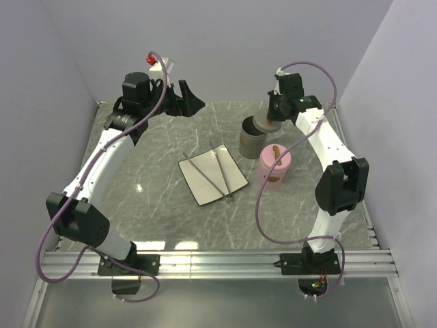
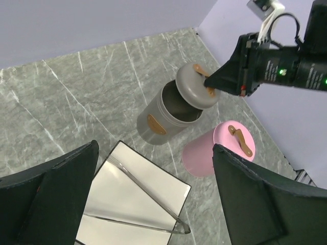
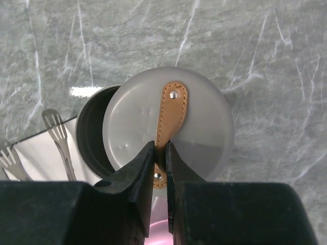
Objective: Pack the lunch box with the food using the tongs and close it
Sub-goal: Close the box lid on the packing box.
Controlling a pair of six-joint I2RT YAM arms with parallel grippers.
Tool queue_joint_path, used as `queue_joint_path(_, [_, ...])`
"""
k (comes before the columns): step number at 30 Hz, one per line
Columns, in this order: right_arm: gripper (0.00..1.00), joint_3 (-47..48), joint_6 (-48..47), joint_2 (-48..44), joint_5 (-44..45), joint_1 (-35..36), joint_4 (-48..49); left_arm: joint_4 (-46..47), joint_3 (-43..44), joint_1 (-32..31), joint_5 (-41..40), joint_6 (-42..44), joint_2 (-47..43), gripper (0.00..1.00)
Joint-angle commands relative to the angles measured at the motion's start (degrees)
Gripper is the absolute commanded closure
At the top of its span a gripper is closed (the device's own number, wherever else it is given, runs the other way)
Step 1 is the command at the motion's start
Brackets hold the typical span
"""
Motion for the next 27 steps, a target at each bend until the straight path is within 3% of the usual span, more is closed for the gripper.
queue_joint_path(1, [1.0,4.2,-5.4,-3.3,-8.3,-0.4,0.3,-0.2,-0.7,0.2,0.9,2.6,-3.2,0.01])
queue_joint_path(9, [1.0,8.0,-7.9,-0.1,-16.4,-0.3,-3.1,-0.8,-3.7,1.2,-0.5,4.1,-5.9,0.01])
queue_joint_path(15, [1.0,9.6,-9.1,3.2,-15.7,-0.1,-4.0,-2.4,-3.1,3.9,3.9,2.7,-5.6,0.01])
queue_joint_path(27, [1.0,9.3,-11.9,5.1,-12.8,1.2,-5.6,-2.5,-2.9,5.1,5.2,2.3,-5.4,0.01])
